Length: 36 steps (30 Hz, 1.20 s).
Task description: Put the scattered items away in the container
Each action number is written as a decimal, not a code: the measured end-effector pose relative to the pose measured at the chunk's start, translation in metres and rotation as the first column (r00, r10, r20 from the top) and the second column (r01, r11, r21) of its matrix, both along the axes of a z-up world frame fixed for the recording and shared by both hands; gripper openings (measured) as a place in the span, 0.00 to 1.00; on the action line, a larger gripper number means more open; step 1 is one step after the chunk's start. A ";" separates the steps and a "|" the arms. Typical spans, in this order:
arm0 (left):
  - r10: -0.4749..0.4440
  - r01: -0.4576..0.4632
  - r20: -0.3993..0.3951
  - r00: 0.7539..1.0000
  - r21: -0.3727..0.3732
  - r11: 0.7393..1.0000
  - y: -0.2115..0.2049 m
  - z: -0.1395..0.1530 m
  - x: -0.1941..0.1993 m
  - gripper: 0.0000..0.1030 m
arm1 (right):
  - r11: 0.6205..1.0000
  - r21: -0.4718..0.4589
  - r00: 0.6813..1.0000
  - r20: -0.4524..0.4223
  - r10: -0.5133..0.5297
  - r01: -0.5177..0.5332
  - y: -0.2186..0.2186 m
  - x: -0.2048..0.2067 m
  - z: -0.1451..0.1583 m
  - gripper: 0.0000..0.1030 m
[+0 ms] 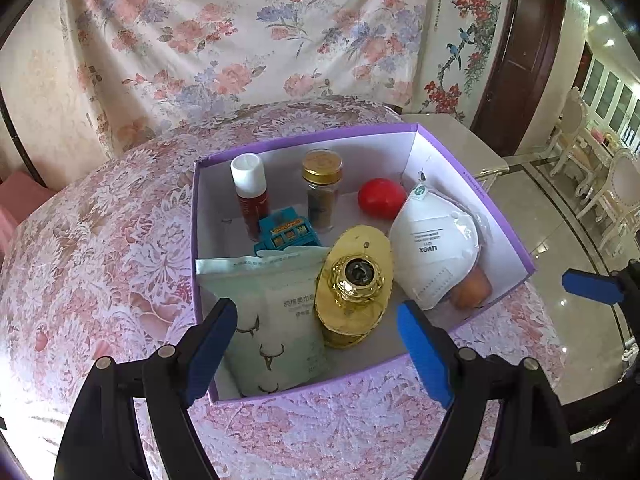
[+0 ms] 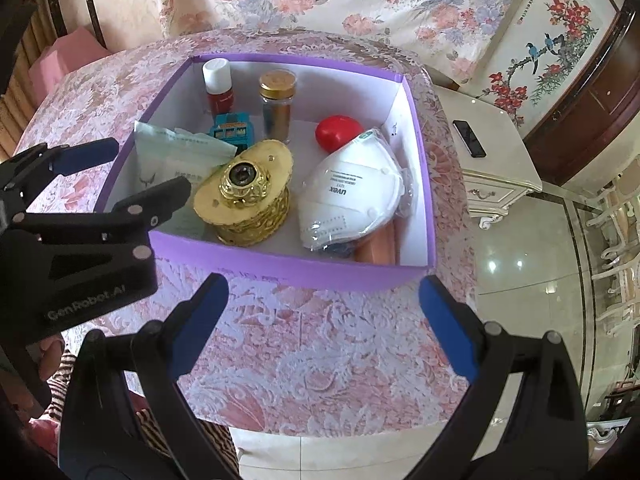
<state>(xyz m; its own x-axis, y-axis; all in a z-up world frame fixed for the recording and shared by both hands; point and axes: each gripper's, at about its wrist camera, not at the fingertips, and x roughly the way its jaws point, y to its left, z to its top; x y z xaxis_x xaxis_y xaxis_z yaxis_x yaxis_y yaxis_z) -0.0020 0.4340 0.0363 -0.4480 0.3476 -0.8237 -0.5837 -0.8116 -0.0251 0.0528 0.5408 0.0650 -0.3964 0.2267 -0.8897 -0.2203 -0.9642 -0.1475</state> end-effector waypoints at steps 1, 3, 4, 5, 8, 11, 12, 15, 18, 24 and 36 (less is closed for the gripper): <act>0.003 -0.003 0.001 1.000 0.002 1.000 -0.001 0.001 0.000 0.80 | 1.000 -0.002 1.000 -0.001 0.002 -0.002 0.000 0.000 0.000 0.94; 0.008 -0.008 0.003 1.000 0.005 1.000 -0.003 0.003 0.001 0.80 | 1.000 -0.006 1.000 -0.002 0.006 -0.006 0.000 0.001 0.001 0.94; 0.010 -0.010 0.002 1.000 0.002 1.000 -0.003 0.003 0.002 0.80 | 1.000 -0.007 1.000 -0.002 0.009 -0.009 0.000 0.000 0.001 0.94; 0.013 -0.013 0.002 1.000 -0.003 1.000 -0.003 0.002 0.002 0.80 | 1.000 -0.008 1.000 -0.002 0.011 -0.012 -0.001 0.000 0.001 0.94; 0.014 -0.014 0.004 1.000 -0.015 1.000 -0.003 0.001 0.001 0.80 | 1.000 -0.009 1.000 0.000 0.017 -0.017 -0.003 -0.002 0.001 0.94; 0.017 -0.017 0.006 1.000 -0.011 1.000 -0.004 0.001 0.001 0.80 | 1.000 -0.013 1.000 -0.002 0.024 -0.024 -0.005 -0.004 -0.001 0.94; 0.017 -0.017 0.008 1.000 -0.009 1.000 -0.005 0.001 0.001 0.80 | 1.000 -0.014 1.000 -0.002 0.026 -0.026 -0.006 -0.005 -0.001 0.94; 0.023 -0.023 -0.004 1.000 -0.021 1.000 -0.005 0.002 0.001 0.80 | 0.999 -0.018 0.999 -0.004 0.032 -0.032 -0.009 -0.007 -0.003 0.94; 0.024 -0.025 -0.025 0.999 -0.033 0.999 -0.005 0.003 0.001 0.80 | 0.999 -0.021 0.999 -0.009 0.037 -0.037 -0.011 -0.008 -0.003 0.94; 0.010 -0.009 0.007 1.000 -0.017 1.000 -0.005 0.000 -0.002 0.80 | 0.999 -0.021 0.999 -0.013 0.042 -0.043 -0.013 -0.009 -0.004 0.94; 0.057 -0.057 0.003 0.998 0.034 0.998 -0.007 -0.004 -0.009 0.84 | 0.998 -0.026 0.998 -0.027 0.054 -0.055 -0.016 -0.010 -0.006 0.94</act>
<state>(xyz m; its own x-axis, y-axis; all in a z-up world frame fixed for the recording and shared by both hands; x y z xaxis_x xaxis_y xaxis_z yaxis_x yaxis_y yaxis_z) -0.0108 0.4266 0.0327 -0.4665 0.3491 -0.8127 -0.5363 -0.8423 -0.0540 0.0430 0.5251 0.0593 -0.4312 0.1798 -0.8842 -0.1705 -0.9785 -0.1158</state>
